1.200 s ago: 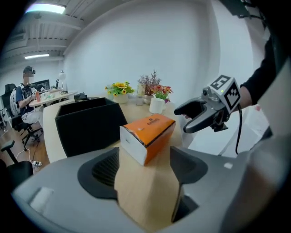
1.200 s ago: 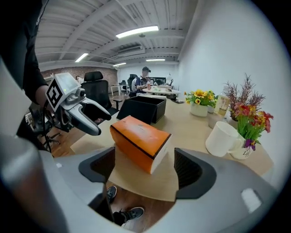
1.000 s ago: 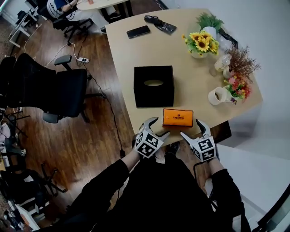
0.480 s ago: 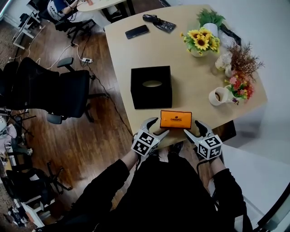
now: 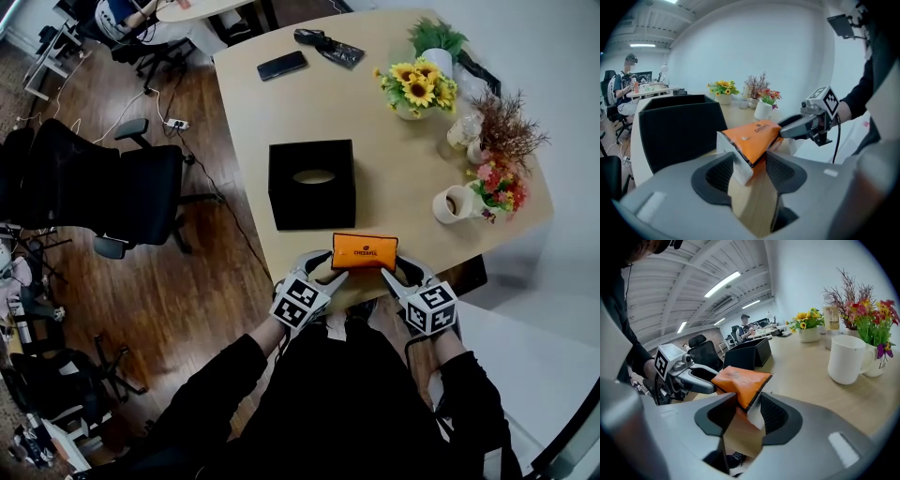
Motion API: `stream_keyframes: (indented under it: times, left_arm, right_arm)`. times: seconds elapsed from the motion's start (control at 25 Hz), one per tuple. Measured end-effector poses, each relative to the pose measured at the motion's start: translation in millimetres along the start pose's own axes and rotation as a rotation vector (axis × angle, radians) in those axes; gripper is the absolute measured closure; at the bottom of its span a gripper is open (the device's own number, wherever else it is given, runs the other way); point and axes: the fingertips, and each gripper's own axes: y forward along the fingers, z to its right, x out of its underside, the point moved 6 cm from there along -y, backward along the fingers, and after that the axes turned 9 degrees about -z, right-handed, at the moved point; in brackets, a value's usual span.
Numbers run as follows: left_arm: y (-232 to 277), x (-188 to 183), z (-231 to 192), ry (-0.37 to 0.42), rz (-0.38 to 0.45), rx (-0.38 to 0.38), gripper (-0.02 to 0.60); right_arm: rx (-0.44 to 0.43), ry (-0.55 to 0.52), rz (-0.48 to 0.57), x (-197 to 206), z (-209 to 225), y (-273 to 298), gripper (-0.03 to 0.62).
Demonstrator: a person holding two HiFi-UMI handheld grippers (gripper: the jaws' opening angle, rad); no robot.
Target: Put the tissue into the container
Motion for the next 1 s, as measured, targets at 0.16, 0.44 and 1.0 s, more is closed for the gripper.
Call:
stream_keyframes:
  times: [0.16,0.44,1.0]
  left_arm:
    - [-6.5,-0.3,-0.7,-0.002,-0.011,-0.005,0.385]
    - [-33.9,-13.5,-1.3,0.028,-0.011,-0.04,0.391]
    - [-152.1,-36.7,-14.0,0.036,0.174,-0.113,0.391]
  right_arm:
    - [0.012,-0.01,-0.009,-4.9,-8.0,-2.2,0.439]
    - [0.038,-0.029,-0.012,-26.3,-29.2,-14.2,0.445]
    - [0.058,-0.153,0.079,-109.4,-119.6,-47.5,0.445]
